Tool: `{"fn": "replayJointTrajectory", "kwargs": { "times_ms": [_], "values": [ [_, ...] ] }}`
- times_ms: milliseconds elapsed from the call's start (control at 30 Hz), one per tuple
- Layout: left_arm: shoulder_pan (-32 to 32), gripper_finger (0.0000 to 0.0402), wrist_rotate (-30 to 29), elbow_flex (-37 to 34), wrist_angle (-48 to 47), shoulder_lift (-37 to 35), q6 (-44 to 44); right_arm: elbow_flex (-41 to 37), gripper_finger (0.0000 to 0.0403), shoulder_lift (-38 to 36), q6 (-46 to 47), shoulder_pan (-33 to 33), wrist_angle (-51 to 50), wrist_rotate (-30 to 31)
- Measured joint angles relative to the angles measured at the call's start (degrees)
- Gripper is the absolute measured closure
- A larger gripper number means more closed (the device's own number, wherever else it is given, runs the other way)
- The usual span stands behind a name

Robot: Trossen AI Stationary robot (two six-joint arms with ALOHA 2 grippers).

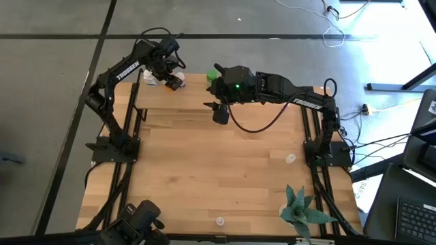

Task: Pick and place medicine bottles onto shelf by color
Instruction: Put the orange pill bottle on the shelf

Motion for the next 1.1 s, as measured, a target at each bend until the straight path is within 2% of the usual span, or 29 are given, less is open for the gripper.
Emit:
{"fn": "replayJointTrajectory", "kwargs": {
  "times_ms": [267,667,1100],
  "values": [
    [-0.02,0.0189,-0.04,0.0,0.02,-0.02,0.0,0.0,0.015,0.0,-0.02,0.0,0.0,0.0],
    [-0.17,0.0111,-1.31,0.0,0.0,-0.03,1.44,0.0,0.015,0.0,-0.07,0.0,0.0,0.0],
    [-0.17,0.0106,-1.93,0.04,-0.01,-1.89,1.22,0.0,0.015,0.0,-0.03,0.01,0.0,0.0]
  ]
}}
